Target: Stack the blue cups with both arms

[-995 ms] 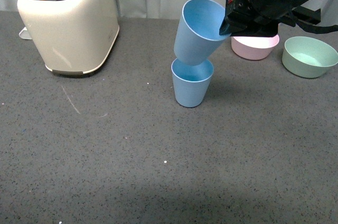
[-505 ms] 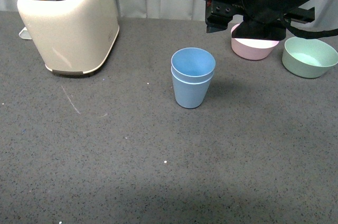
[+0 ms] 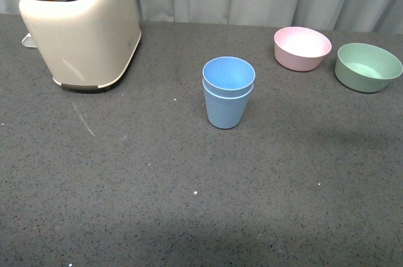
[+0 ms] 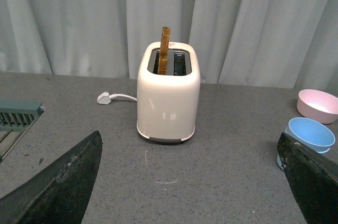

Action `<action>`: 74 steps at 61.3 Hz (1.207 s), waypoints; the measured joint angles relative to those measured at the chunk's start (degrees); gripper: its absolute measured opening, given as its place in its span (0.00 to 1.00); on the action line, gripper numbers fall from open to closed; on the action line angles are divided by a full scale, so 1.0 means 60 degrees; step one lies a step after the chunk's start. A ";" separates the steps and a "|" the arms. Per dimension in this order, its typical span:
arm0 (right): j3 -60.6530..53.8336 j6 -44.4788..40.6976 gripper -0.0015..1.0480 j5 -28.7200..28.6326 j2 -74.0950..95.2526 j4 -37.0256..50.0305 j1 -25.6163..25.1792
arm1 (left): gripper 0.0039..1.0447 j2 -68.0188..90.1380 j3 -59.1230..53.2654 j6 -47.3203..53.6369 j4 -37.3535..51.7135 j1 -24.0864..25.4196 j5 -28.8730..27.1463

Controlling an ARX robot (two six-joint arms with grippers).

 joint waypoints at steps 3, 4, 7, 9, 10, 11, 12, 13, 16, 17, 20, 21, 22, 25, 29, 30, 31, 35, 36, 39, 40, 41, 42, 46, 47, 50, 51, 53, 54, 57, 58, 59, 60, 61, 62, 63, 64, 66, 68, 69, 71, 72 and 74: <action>-0.0433 -0.0015 0.01 -0.0171 -0.0284 -0.0025 -0.0124 | 0.94 0.0000 0.0000 0.0000 0.0000 -0.0004 0.0000; -0.0514 -0.0015 0.01 -0.0208 -0.0350 -0.0033 -0.0146 | 0.94 0.0000 0.0000 -0.0004 0.0000 -0.0004 -0.0004; -0.0860 -0.0018 0.01 -0.0357 -0.0732 -0.0080 -0.0255 | 0.94 0.0000 0.0000 -0.0004 0.0000 0.0000 -0.0007; -0.1049 -0.0018 0.01 -0.0444 -0.0994 -0.0109 -0.0324 | 0.94 0.0000 0.0000 -0.0004 0.0000 -0.0004 -0.0007; -0.1162 -0.0018 0.01 -0.0488 -0.1166 -0.0135 -0.0375 | 0.94 0.0000 0.0000 0.0000 0.0000 -0.0004 -0.0007; -0.1220 -0.0022 0.01 -0.0499 -0.1253 -0.0153 -0.0401 | 0.94 0.0000 0.0000 0.0000 0.0000 -0.0004 -0.0004; -0.1326 -0.0018 0.01 -0.0521 -0.1421 -0.0182 -0.0441 | 0.94 0.0000 0.0000 -0.0004 0.0000 0.0000 -0.0004; -0.1428 -0.0018 0.01 -0.0554 -0.1574 -0.0215 -0.0492 | 0.94 0.0000 0.0000 -0.0004 0.0000 -0.0004 -0.0007; -0.1672 -0.0018 0.01 -0.0659 -0.1934 -0.0335 -0.0616 | 0.94 0.0000 0.0000 0.0000 0.0000 0.0000 -0.0004; -0.1723 -0.0018 0.01 -0.0681 -0.2004 -0.0361 -0.0637 | 0.94 0.0000 0.0000 0.0000 0.0000 0.0000 -0.0004; -0.2018 -0.0018 0.01 -0.0776 -0.2426 -0.0550 -0.0780 | 0.94 0.0000 0.0000 0.0000 0.0000 0.0000 -0.0004; -0.2065 -0.0018 0.01 -0.0790 -0.2499 -0.0583 -0.0798 | 0.94 0.0000 0.0000 0.0000 0.0000 0.0000 -0.0004; -0.2153 -0.0018 0.01 -0.0820 -0.2641 -0.0648 -0.0838 | 0.94 0.0000 0.0000 0.0000 0.0000 0.0000 -0.0004; -0.2368 -0.0018 0.01 -0.0933 -0.3031 -0.0838 -0.0922 | 0.94 0.0000 0.0000 0.0000 0.0000 0.0000 0.0000; -0.2583 -0.0018 0.01 -0.1038 -0.3508 -0.1078 -0.1013 | 0.94 0.0000 0.0000 0.0000 0.0000 -0.0004 -0.0004; -0.2648 -0.0018 0.01 -0.1082 -0.3672 -0.1166 -0.1038 | 0.94 0.0000 0.0000 -0.0004 0.0000 0.0000 -0.0004; -0.2677 -0.0018 0.01 -0.1096 -0.3748 -0.1206 -0.1049 | 0.94 0.0000 0.0000 0.0000 0.0000 0.0000 -0.0004; -0.2889 -0.0018 0.01 -0.1202 -0.4291 -0.1545 -0.1147 | 0.94 0.0000 0.0000 -0.0004 0.0000 0.0000 -0.0004; -0.2918 -0.0018 0.01 -0.1217 -0.4368 -0.1596 -0.1162 | 0.94 0.0000 0.0000 0.0000 0.0000 0.0000 -0.0004; -0.3060 -0.0018 0.01 -0.1410 -0.4761 -0.1865 -0.1311 | 0.94 0.0000 0.0000 0.0000 0.0000 -0.0004 -0.0004; -0.3107 -0.0018 0.01 -0.1657 -0.4911 -0.1971 -0.1461 | 0.94 0.0000 0.0000 -0.0004 0.0000 0.0000 -0.0004; -0.3151 -0.0022 0.01 -0.1840 -0.5064 -0.2069 -0.1606 | 0.94 0.0000 0.0000 0.0000 0.0000 0.0000 -0.0004; -0.3169 -0.0022 0.01 -0.1876 -0.5140 -0.2124 -0.1661 | 0.94 0.0000 0.0000 0.0000 0.0000 -0.0004 -0.0004; -0.3297 -0.0018 0.01 -0.1902 -0.5676 -0.2503 -0.1902 | 0.94 0.0000 0.0000 0.0000 0.0000 -0.0004 -0.0004; -0.3319 -0.0018 0.01 -0.1902 -0.5759 -0.2565 -0.1920 | 0.94 0.0000 0.0000 0.0000 0.0000 0.0000 -0.0004; -0.3410 -0.0018 0.01 -0.1923 -0.6145 -0.2871 -0.1953 | 0.94 0.0000 0.0000 -0.0004 0.0000 -0.0004 -0.0004; -0.3446 -0.0018 0.01 -0.1938 -0.6302 -0.2994 -0.1953 | 0.94 0.0000 0.0000 -0.0004 0.0000 -0.0004 -0.0004; -0.3493 -0.0018 0.01 -0.1949 -0.6528 -0.3177 -0.1953 | 0.94 0.0000 0.0000 -0.0004 0.0000 0.0000 -0.0004; -0.3519 -0.0018 0.01 -0.1971 -0.6688 -0.3300 -0.1953 | 0.94 0.0000 0.0000 -0.0004 0.0000 -0.0004 -0.0004; -0.3577 -0.0018 0.01 -0.1974 -0.7001 -0.3555 -0.1953 | 0.94 0.0000 0.0000 0.0000 0.0000 -0.0004 -0.0004; -0.3603 -0.0018 0.01 -0.1971 -0.7158 -0.3683 -0.1953 | 0.94 0.0000 0.0000 -0.0004 0.0000 -0.0004 -0.0004; -0.3625 -0.0018 0.01 -0.1974 -0.7308 -0.3810 -0.1953 | 0.94 0.0000 0.0000 -0.0004 0.0000 -0.0004 -0.0004; -0.3639 -0.0018 0.01 -0.1974 -0.7384 -0.3872 -0.1953 | 0.94 0.0000 0.0000 -0.0004 0.0000 -0.0004 -0.0004; -0.3657 -0.0018 0.01 -0.1974 -0.7530 -0.3996 -0.1953 | 0.94 0.0000 0.0000 -0.0004 0.0000 -0.0004 -0.0004; -0.3676 -0.0018 0.01 -0.1974 -0.7679 -0.4131 -0.1953 | 0.94 0.0000 0.0000 0.0000 0.0000 -0.0004 -0.0004; -0.3694 -0.0018 0.01 -0.1974 -0.7832 -0.4262 -0.1953 | 0.94 0.0000 0.0000 -0.0004 0.0000 -0.0004 -0.0004; -0.3701 -0.0018 0.01 -0.1974 -0.7901 -0.4324 -0.1953 | 0.94 0.0000 0.0000 0.0000 0.0000 0.0000 -0.0004; -0.3723 -0.0018 0.01 -0.1974 -0.8120 -0.4513 -0.1953 | 0.94 0.0000 0.0000 -0.0004 0.0000 0.0000 -0.0004; -0.3752 -0.0018 0.01 -0.1974 -0.8415 -0.4765 -0.1953 | 0.94 0.0000 0.0000 0.0000 0.0000 0.0000 -0.0004; -0.3759 -0.0018 0.01 -0.1974 -0.8488 -0.4830 -0.1953 | 0.94 0.0000 0.0000 0.0000 0.0000 0.0000 -0.0004; -0.3770 -0.0018 0.01 -0.1974 -0.8768 -0.5082 -0.1953 | 0.94 0.0000 0.0000 -0.0004 0.0000 0.0000 -0.0004; -0.3774 -0.0018 0.01 -0.1974 -0.8837 -0.5140 -0.1953 | 0.94 0.0000 0.0000 0.0000 0.0000 -0.0004 -0.0004; -0.3781 -0.0018 0.01 -0.1974 -0.9041 -0.5319 -0.1953 | 0.94 0.0000 0.0000 0.0000 0.0000 -0.0004 -0.0004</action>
